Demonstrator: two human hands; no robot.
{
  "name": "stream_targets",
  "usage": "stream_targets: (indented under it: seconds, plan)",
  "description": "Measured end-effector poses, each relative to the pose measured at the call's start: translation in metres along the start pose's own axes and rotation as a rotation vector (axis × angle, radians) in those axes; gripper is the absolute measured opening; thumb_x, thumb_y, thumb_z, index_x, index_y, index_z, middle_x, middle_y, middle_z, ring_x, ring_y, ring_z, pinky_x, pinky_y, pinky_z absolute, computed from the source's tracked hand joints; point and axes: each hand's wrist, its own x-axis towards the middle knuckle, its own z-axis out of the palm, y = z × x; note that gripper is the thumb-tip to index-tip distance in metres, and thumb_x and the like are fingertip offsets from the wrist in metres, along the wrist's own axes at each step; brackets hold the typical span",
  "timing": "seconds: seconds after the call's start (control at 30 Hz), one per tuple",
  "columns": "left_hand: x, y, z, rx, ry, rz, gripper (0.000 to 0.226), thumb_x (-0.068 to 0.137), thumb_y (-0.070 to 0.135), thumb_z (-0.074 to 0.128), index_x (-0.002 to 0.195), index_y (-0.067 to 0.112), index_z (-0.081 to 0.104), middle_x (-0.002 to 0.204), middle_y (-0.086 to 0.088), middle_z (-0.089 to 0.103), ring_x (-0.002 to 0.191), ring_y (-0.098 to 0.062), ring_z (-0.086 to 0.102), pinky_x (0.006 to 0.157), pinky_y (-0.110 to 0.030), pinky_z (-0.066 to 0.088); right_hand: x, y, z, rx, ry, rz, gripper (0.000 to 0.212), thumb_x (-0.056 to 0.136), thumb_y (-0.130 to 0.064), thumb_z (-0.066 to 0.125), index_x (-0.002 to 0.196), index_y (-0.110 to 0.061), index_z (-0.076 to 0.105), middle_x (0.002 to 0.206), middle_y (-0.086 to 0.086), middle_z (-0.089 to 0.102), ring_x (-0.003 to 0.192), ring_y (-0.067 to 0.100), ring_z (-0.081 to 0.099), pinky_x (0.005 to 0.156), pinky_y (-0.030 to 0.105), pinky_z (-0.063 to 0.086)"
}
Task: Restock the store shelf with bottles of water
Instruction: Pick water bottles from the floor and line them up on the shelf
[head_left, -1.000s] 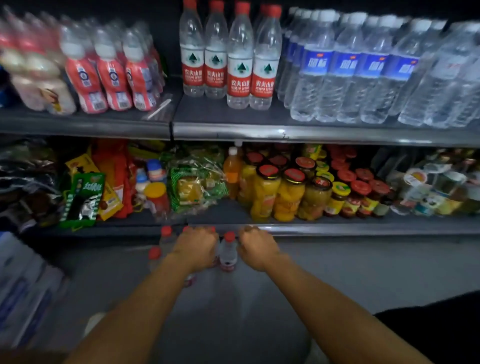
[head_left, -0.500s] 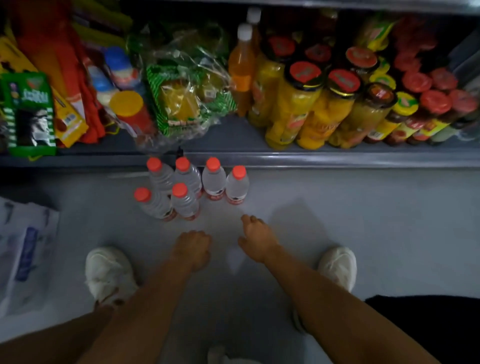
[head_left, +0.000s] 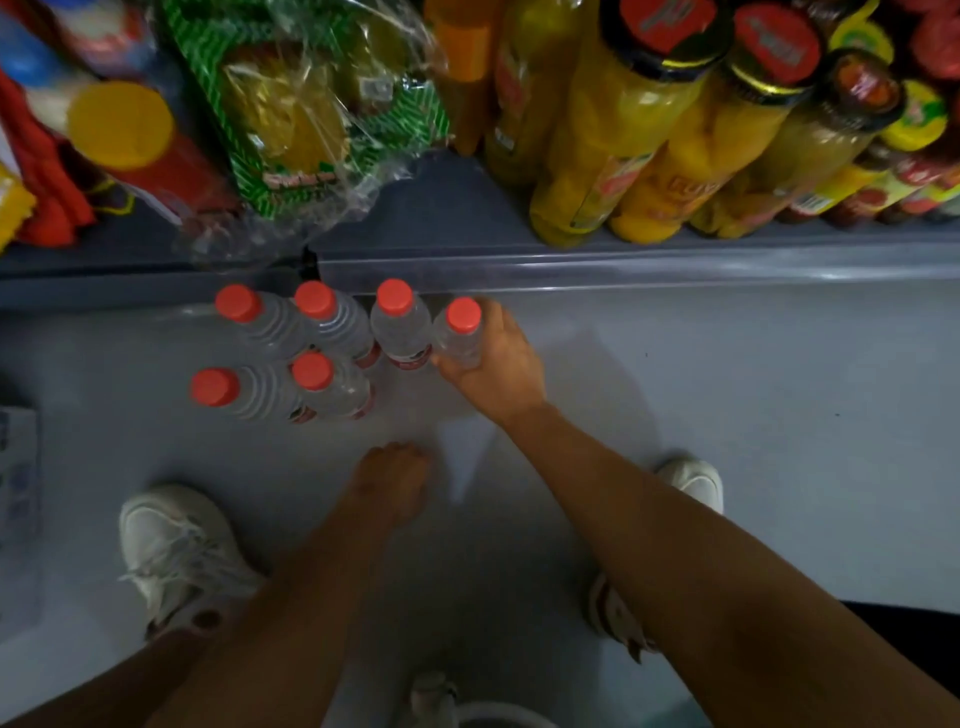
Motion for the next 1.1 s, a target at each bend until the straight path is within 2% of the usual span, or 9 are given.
stream_targets:
  seconds: [0.27,0.4,0.5,0.63,0.73,0.87,1.0,1.1]
  plan:
    - [-0.011,0.005,-0.010,0.024,-0.004,-0.014,0.039,0.093,0.023,0.048,0.130,0.012,0.052,0.138,-0.009,0.050,0.127,-0.027,0.046,0.103,-0.034,0.036,-0.004,-0.002,-0.017,-0.013,-0.005,-0.007,0.065,0.066,-0.038,0.082,0.116,-0.008,0.054,0.113,0.013,0.062,0.105,0.033,0.059,0.079,0.037,0.047]
    - [-0.029,0.003,-0.030,0.052,0.073,-0.015,0.036,0.092,0.022,0.046,0.126,0.012,0.053,0.130,-0.009,0.053,0.121,-0.027,0.049,0.098,-0.034,0.038,-0.019,-0.016,-0.048,-0.046,0.001,-0.024,0.060,0.064,-0.037,0.081,0.112,-0.011,0.056,0.111,0.011,0.065,0.104,0.032,0.060,0.075,0.033,0.044]
    - [-0.050,0.004,-0.055,0.080,0.187,-0.008,0.033,0.090,0.021,0.046,0.121,0.013,0.055,0.126,-0.010,0.055,0.118,-0.028,0.051,0.096,-0.034,0.040,-0.031,-0.035,-0.076,-0.053,0.051,-0.074,0.055,0.063,-0.039,0.080,0.106,-0.013,0.058,0.106,0.011,0.068,0.101,0.034,0.061,0.071,0.032,0.043]
    - [-0.084,0.003,-0.096,0.098,0.338,-0.036,0.032,0.089,0.018,0.048,0.119,0.012,0.057,0.124,-0.011,0.058,0.113,-0.029,0.056,0.091,-0.035,0.044,-0.045,-0.072,-0.121,-0.060,0.139,-0.167,0.055,0.065,-0.040,0.077,0.109,-0.015,0.055,0.102,0.011,0.069,0.099,0.037,0.060,0.068,0.033,0.038]
    - [-0.110,-0.002,-0.128,0.088,0.414,-0.055,0.039,0.090,0.020,0.048,0.128,0.013,0.052,0.127,-0.010,0.055,0.116,-0.029,0.052,0.095,-0.037,0.044,-0.057,-0.105,-0.156,-0.060,0.230,-0.247,0.059,0.064,-0.046,0.076,0.111,-0.021,0.052,0.099,0.007,0.070,0.097,0.037,0.061,0.070,0.035,0.046]
    - [-0.149,-0.006,-0.177,0.098,0.567,-0.048,0.037,0.093,0.026,0.048,0.128,0.015,0.053,0.125,-0.009,0.054,0.117,-0.029,0.048,0.093,-0.035,0.040,-0.065,-0.151,-0.198,-0.032,0.259,-0.380,0.059,0.059,-0.057,0.071,0.106,-0.027,0.052,0.094,0.001,0.072,0.091,0.030,0.066,0.073,0.042,0.053]
    - [-0.191,-0.010,-0.232,0.146,0.769,-0.050,0.032,0.093,0.030,0.046,0.119,0.014,0.055,0.123,-0.008,0.055,0.115,-0.027,0.050,0.091,-0.034,0.039,-0.073,-0.200,-0.241,-0.106,0.292,-0.469,0.058,0.063,-0.053,0.074,0.108,-0.024,0.051,0.096,0.002,0.071,0.092,0.029,0.065,0.075,0.040,0.053]
    - [-0.220,-0.012,-0.270,0.177,0.914,-0.052,0.028,0.093,0.030,0.046,0.113,0.014,0.056,0.118,-0.007,0.056,0.112,-0.026,0.051,0.087,-0.033,0.039,-0.077,-0.233,-0.269,-0.068,0.297,-0.531,0.055,0.063,-0.048,0.076,0.106,-0.024,0.052,0.093,-0.002,0.069,0.087,0.022,0.065,0.073,0.040,0.055]
